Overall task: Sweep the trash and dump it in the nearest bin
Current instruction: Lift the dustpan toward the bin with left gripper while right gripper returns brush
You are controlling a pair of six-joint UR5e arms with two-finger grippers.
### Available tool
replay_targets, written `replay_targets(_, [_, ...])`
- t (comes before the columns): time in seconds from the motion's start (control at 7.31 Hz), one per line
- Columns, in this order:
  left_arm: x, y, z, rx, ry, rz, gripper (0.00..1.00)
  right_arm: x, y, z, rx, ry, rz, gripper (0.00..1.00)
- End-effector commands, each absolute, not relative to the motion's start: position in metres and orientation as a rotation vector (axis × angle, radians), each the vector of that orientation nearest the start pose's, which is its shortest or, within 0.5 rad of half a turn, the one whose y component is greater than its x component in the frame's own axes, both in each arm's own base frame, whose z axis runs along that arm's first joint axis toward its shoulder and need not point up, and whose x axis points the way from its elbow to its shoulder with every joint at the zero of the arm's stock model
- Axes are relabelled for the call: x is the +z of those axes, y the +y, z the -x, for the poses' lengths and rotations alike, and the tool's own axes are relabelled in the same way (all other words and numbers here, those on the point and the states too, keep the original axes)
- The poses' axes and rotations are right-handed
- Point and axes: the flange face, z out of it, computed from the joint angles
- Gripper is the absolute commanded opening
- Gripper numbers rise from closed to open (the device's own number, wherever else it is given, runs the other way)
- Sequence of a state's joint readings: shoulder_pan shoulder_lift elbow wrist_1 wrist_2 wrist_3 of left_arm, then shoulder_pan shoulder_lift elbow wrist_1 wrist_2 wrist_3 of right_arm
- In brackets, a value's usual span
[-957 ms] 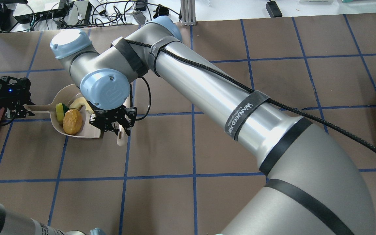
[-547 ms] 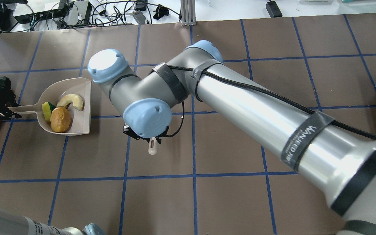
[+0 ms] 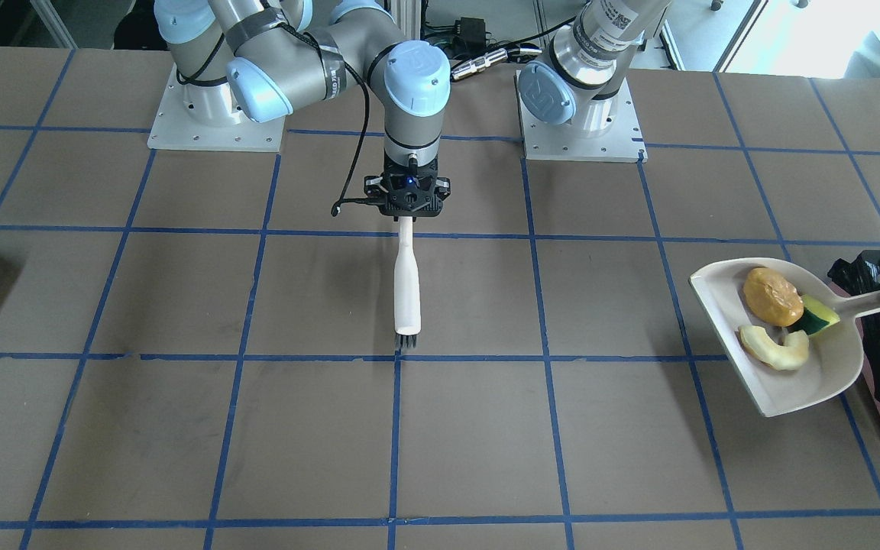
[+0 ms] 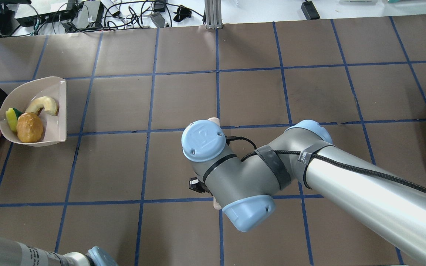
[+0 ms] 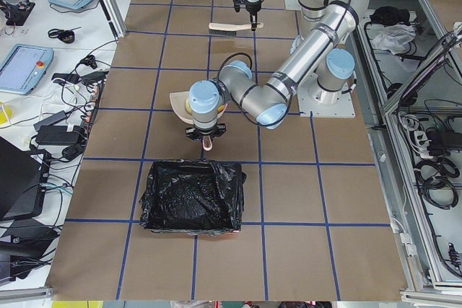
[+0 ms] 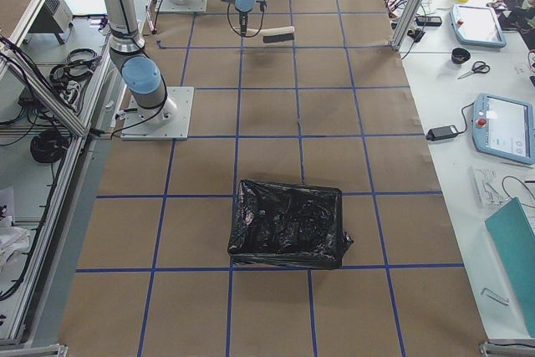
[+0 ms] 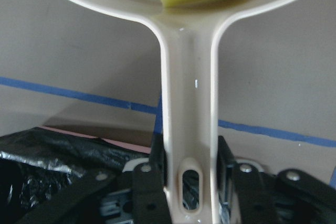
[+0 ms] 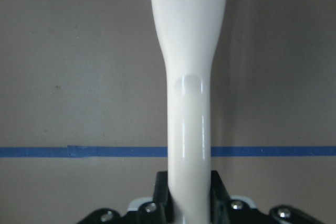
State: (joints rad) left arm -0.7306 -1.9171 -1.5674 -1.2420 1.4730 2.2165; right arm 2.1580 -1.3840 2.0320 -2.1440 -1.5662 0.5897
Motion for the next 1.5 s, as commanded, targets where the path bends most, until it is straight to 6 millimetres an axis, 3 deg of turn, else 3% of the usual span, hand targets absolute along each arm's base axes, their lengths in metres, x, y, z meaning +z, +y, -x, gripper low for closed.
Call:
replay_targets(0.0, [0.370,-0.506,-0.412,-0.165,2.444,-1.928,0.00,0.243,-0.317,-0.377,0.142,3.144,-0.143,0.00])
replay_targets(0.27, [0.398,-0.520,-0.433,-0.194,2.405,-1.895,0.00,0.240,-0.311,-0.377,0.246,3.146,-0.163,0.00])
replay_targets(0.41, [0.403,-0.531,-0.460,-0.249,2.390,-1.858,0.00,0.240,-0.311,-0.378,0.270,3.133,-0.167,0.00])
replay_targets(0.68, [0.432,-0.548,-0.505,-0.228,2.361,-1.834,0.00,0.243,-0.314,-0.383,0.288,3.123,-0.176,0.00])
replay_targets(0.96, [0.430,-0.540,-0.564,-0.187,2.347,-1.771,0.00,0.237,-0.315,-0.380,0.305,3.129,-0.177,0.00])
replay_targets(1.37, [0.424,-0.545,-0.605,-0.159,2.206,-1.746,0.00,0.230,-0.316,-0.381,0.314,3.131,-0.190,0.00])
